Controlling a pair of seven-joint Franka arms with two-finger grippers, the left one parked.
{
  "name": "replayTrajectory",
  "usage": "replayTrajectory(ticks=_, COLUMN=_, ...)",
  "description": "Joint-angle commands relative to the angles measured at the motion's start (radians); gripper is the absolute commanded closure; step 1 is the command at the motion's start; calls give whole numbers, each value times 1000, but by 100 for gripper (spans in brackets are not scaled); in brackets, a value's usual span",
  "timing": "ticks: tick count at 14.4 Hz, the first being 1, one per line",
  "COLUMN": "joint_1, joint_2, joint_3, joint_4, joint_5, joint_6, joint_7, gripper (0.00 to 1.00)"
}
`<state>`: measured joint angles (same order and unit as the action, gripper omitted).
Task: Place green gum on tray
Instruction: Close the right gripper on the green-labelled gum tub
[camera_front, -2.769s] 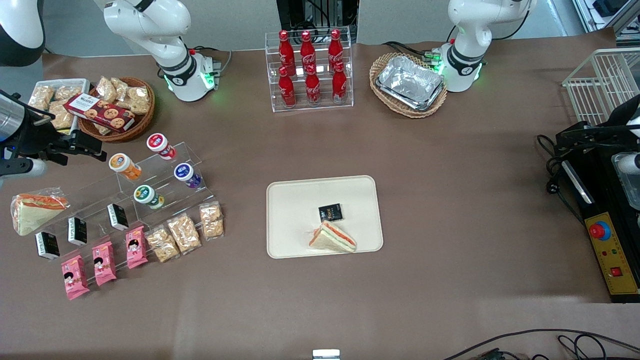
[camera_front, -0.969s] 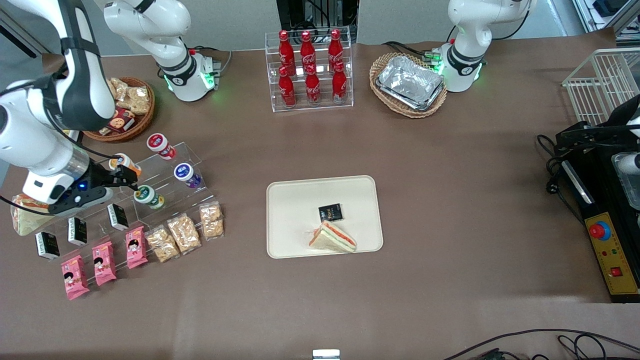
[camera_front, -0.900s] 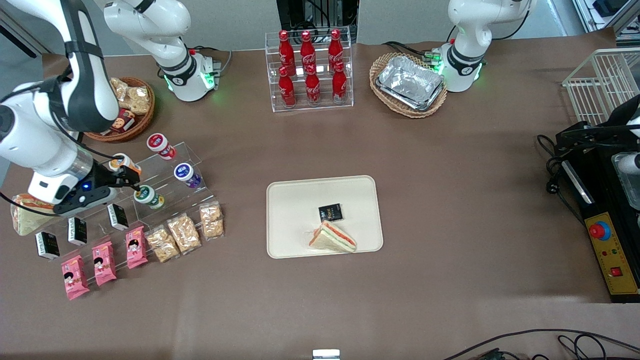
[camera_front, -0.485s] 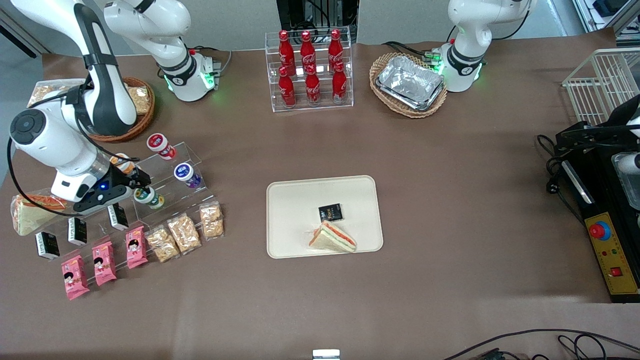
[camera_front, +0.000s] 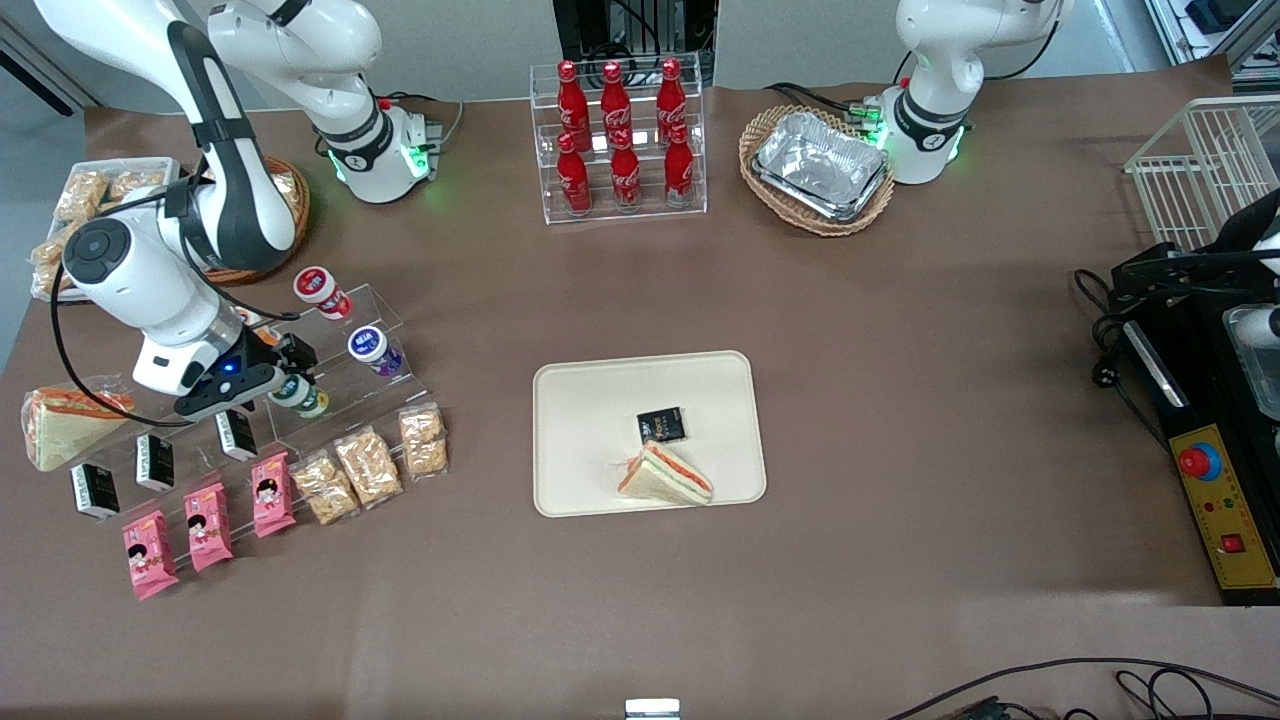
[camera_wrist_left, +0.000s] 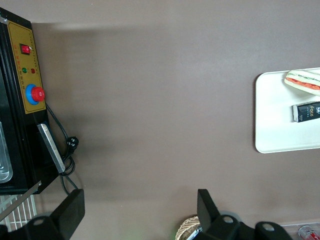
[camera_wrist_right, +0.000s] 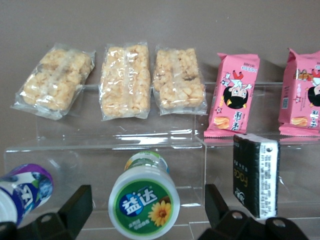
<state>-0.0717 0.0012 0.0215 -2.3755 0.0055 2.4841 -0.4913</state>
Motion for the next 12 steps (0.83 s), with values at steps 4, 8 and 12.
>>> replayTrajectory(ticks=4, joint_1=-8, joint_2=-7, joint_3=-2, joint_4=-93, joint_5=-12, joint_6=128, joint_7=-16, gripper=0)
replayTrajectory(ticks=8, joint_1=-19, joint_2=-3, joint_3=-2, joint_4=-111, joint_5=-12, joint_6=159, joint_7=-16, gripper=15)
replayTrajectory(ticks=12, joint_1=-19, joint_2=-1, joint_3=-2, joint_4=-114, joint_5=-12, joint_6=164, joint_7=-15, gripper=51)
